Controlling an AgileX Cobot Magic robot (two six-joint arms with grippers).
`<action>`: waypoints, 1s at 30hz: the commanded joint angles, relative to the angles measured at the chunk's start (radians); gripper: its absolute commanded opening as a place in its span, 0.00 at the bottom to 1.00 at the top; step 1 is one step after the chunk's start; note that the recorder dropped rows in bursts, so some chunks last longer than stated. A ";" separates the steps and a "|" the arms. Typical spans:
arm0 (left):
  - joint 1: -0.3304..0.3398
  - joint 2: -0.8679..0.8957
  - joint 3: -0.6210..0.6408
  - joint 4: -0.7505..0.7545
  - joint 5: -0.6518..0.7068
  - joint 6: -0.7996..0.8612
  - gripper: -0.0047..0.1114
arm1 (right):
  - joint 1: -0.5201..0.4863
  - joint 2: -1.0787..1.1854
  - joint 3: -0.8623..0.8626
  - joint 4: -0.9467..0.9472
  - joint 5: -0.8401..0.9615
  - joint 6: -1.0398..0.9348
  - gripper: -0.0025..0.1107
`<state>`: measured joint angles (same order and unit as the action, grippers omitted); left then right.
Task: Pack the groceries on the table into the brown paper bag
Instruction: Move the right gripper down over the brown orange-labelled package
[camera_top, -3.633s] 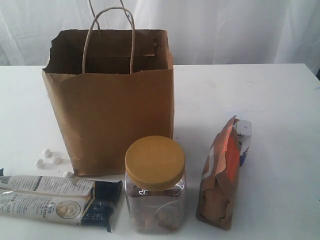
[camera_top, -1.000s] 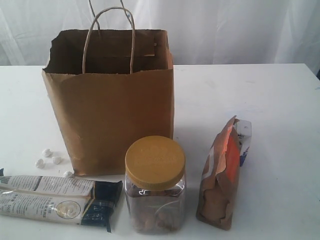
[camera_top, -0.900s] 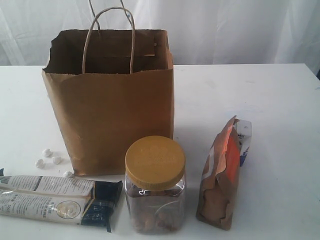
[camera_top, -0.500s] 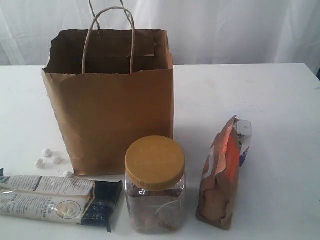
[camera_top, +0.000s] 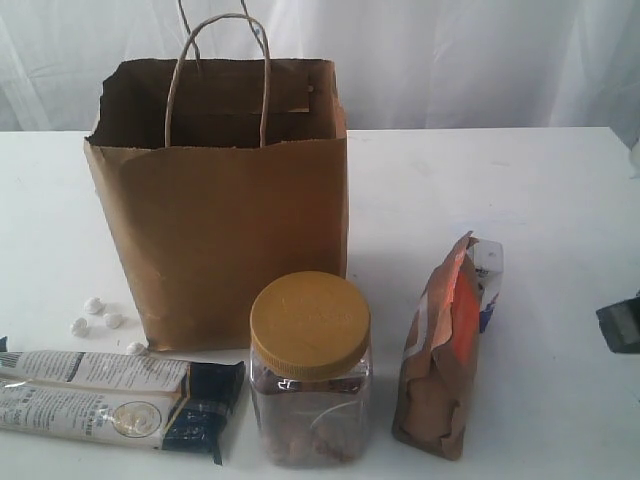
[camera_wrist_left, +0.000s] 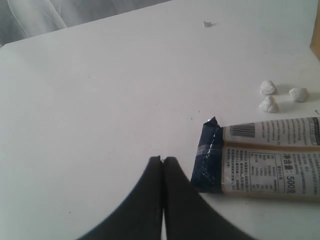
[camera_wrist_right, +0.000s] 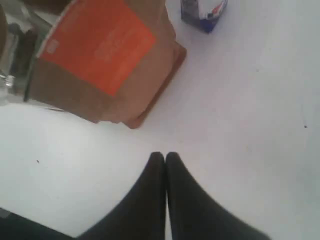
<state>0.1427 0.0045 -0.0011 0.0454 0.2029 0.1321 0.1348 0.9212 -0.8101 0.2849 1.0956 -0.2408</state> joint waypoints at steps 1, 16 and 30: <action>-0.004 -0.005 0.001 -0.006 0.022 -0.036 0.04 | 0.053 -0.023 -0.076 0.025 -0.005 0.044 0.02; -0.004 -0.005 0.001 -0.233 -0.015 -0.132 0.04 | 0.095 -0.021 -0.107 0.540 -0.344 -0.226 0.02; -0.004 -0.005 0.001 -0.233 -0.015 -0.132 0.04 | 0.097 -0.021 -0.211 0.522 -0.237 -0.185 0.02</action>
<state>0.1427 0.0045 -0.0011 -0.1759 0.1973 0.0091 0.2292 0.9040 -0.9710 0.8052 0.8578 -0.4540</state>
